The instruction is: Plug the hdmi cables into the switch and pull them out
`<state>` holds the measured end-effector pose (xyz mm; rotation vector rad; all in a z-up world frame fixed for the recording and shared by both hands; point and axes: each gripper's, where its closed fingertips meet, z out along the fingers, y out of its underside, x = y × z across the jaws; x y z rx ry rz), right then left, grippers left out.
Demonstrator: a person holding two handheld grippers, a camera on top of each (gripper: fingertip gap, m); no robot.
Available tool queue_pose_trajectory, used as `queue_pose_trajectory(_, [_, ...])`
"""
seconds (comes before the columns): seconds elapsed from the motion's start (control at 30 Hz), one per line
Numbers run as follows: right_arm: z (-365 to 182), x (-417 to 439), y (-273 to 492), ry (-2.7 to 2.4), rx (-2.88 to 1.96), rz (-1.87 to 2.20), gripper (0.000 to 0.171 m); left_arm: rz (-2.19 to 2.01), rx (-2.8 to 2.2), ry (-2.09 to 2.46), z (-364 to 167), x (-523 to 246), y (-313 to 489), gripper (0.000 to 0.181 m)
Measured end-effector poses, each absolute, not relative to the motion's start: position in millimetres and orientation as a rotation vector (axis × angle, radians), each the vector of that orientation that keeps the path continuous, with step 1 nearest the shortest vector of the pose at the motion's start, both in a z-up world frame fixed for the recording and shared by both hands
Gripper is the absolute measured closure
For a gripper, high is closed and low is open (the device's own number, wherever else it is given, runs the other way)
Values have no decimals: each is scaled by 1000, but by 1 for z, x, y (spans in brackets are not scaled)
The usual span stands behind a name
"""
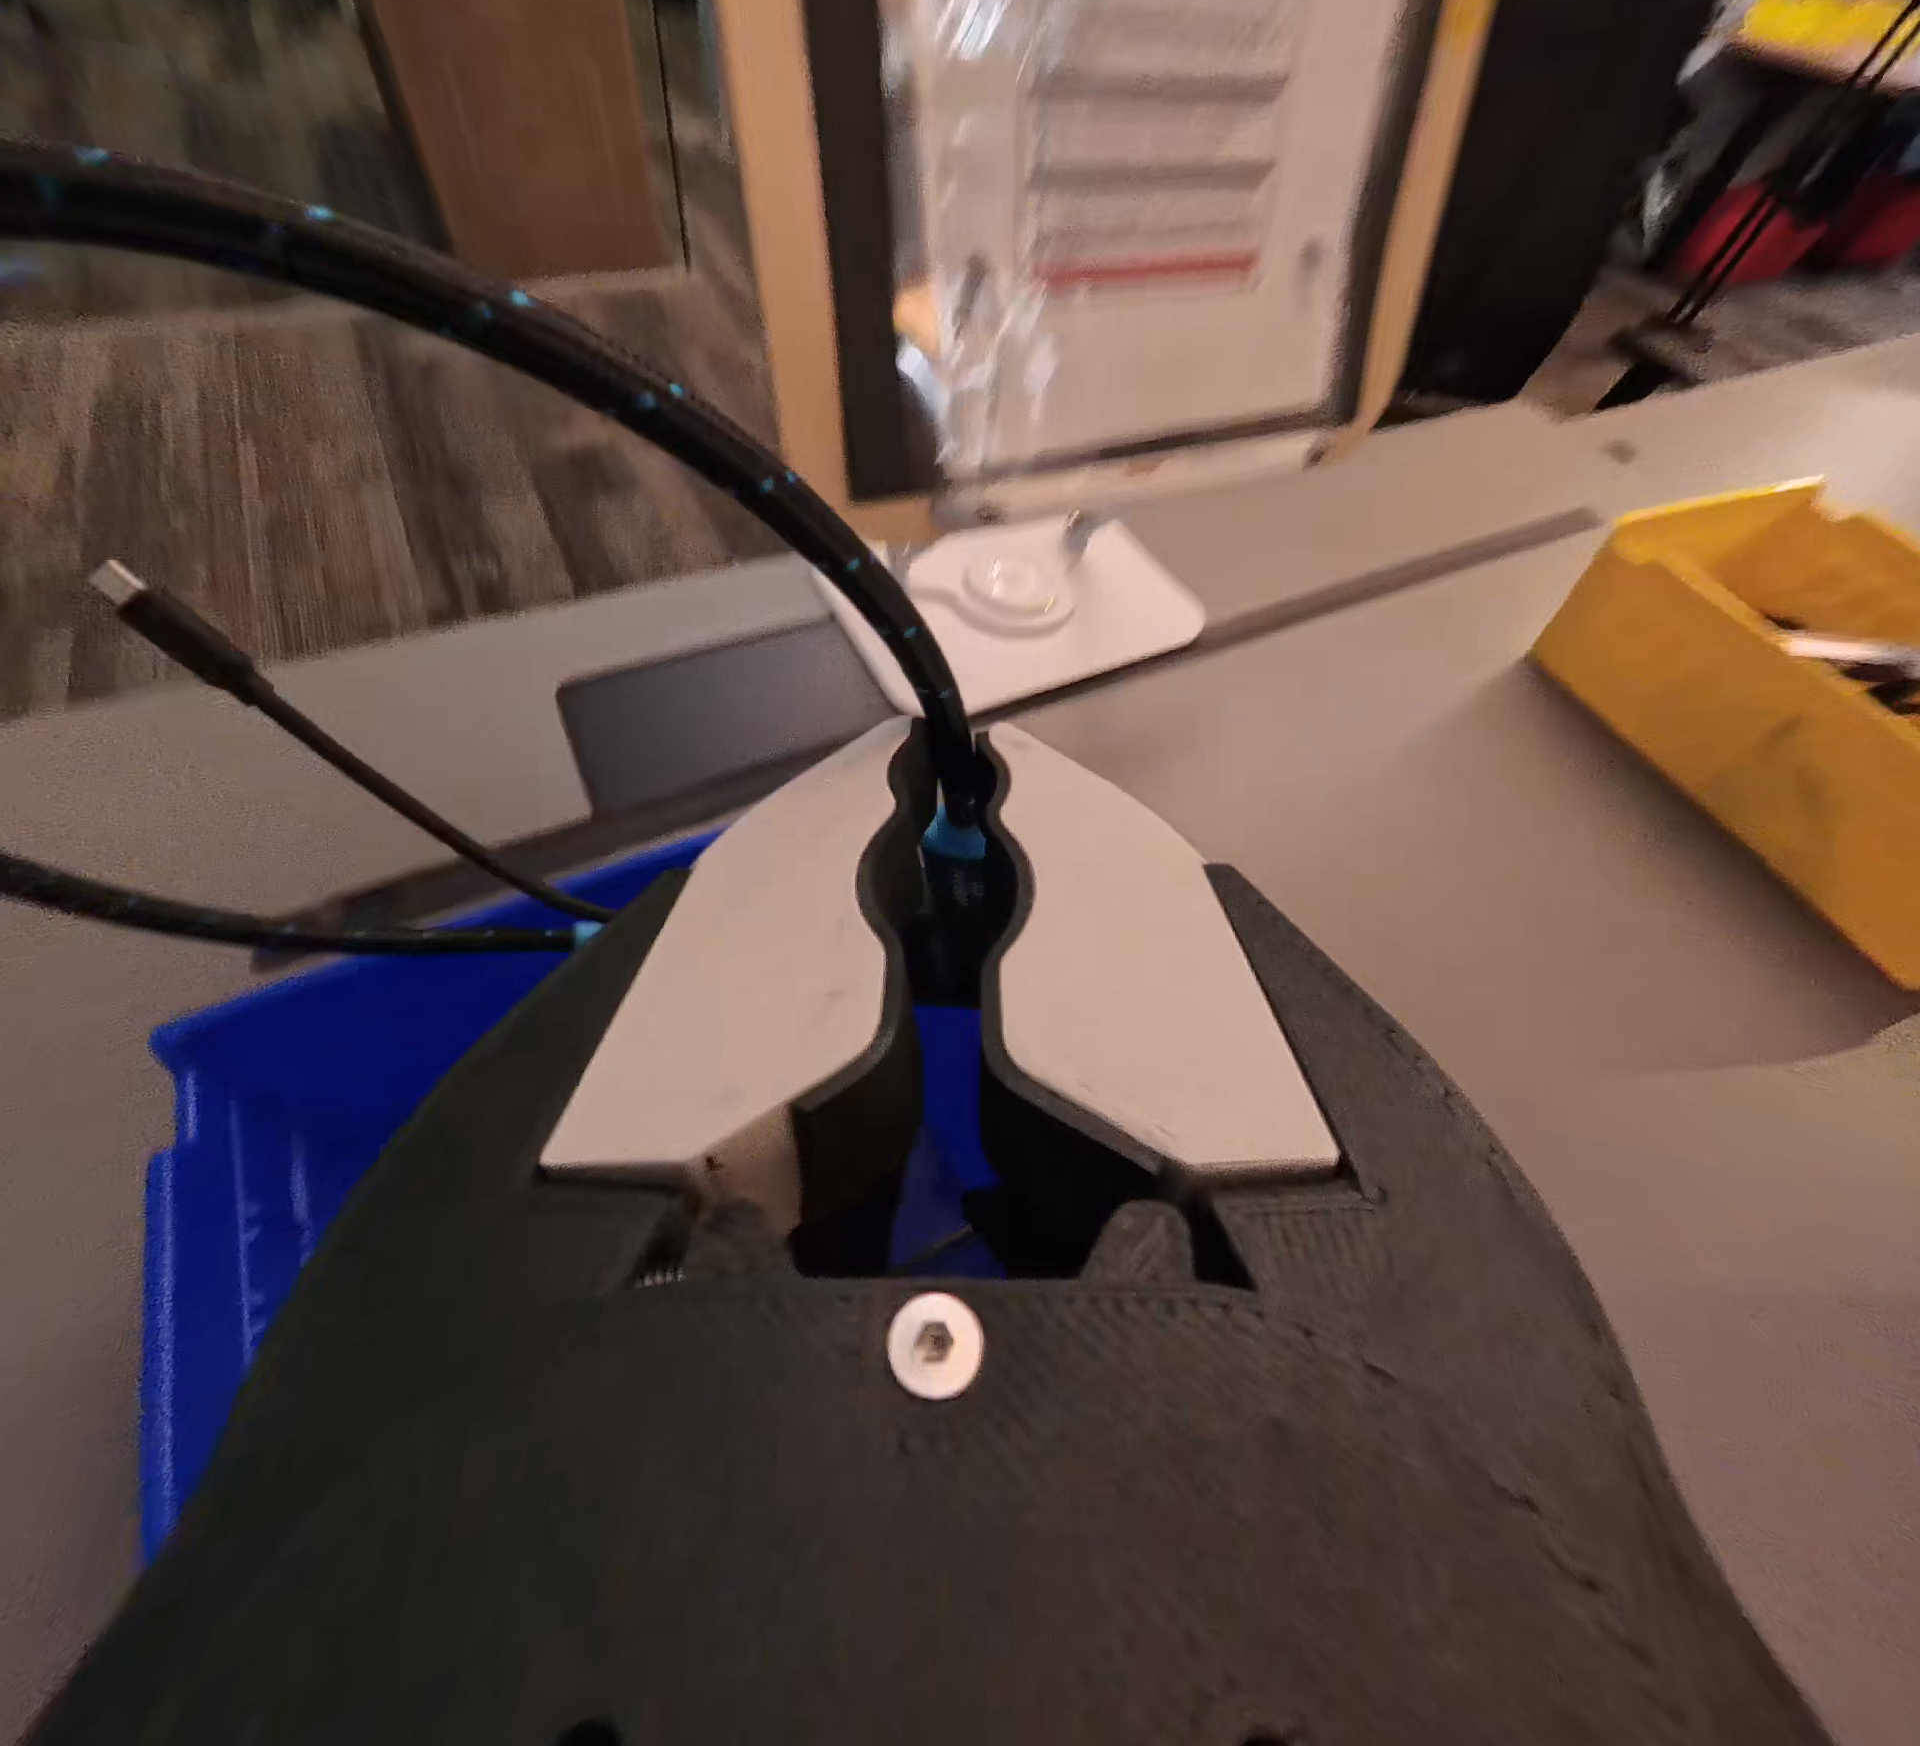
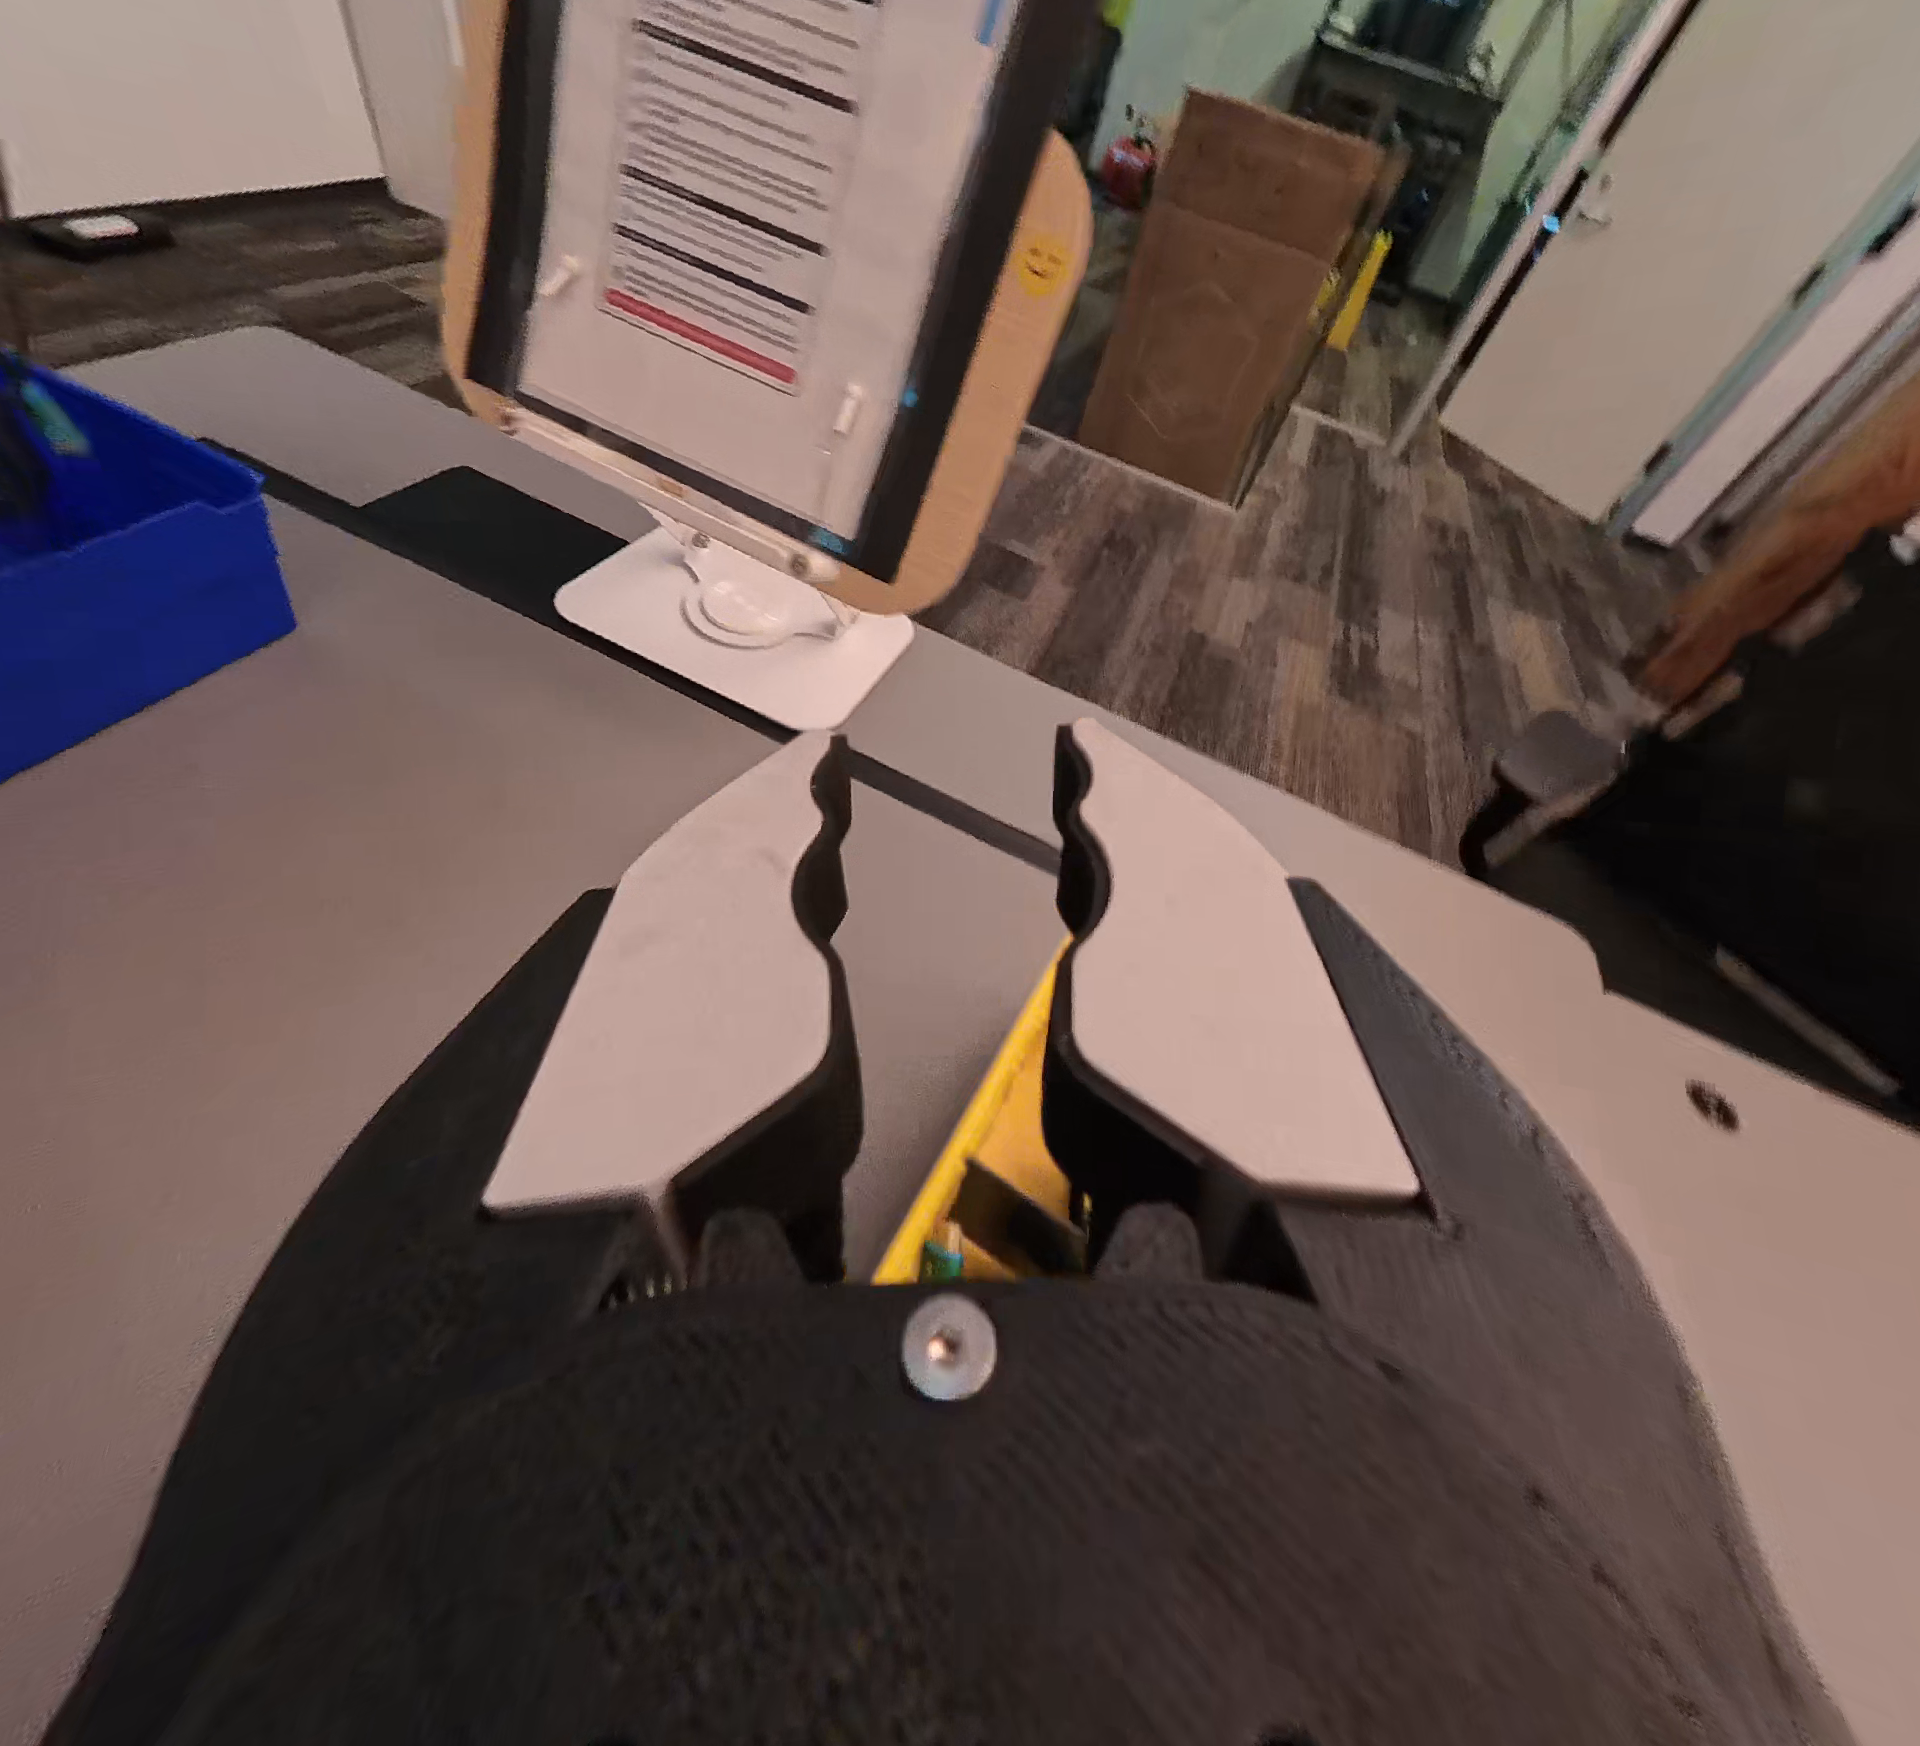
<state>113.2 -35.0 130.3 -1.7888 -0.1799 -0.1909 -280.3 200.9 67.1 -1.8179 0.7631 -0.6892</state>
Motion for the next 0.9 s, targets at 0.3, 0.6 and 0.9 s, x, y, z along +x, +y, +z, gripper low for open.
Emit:
queue_pose_trajectory(0.3, [90, -103, 3, -719, -1610, 118, 105, -850, -1520, 952, 142, -196, 91, 175])
queue_pose_trajectory(0.6, [26, -135, 33, -699, -1747, 156, 115, -817, -1491, 1206, 114, -119, 28, 175])
queue_pose_trajectory(0.9, [42, -97, 38, -597, -1670, 251, 156, -853, -1425, 1170, 126, -119, 16, 150])
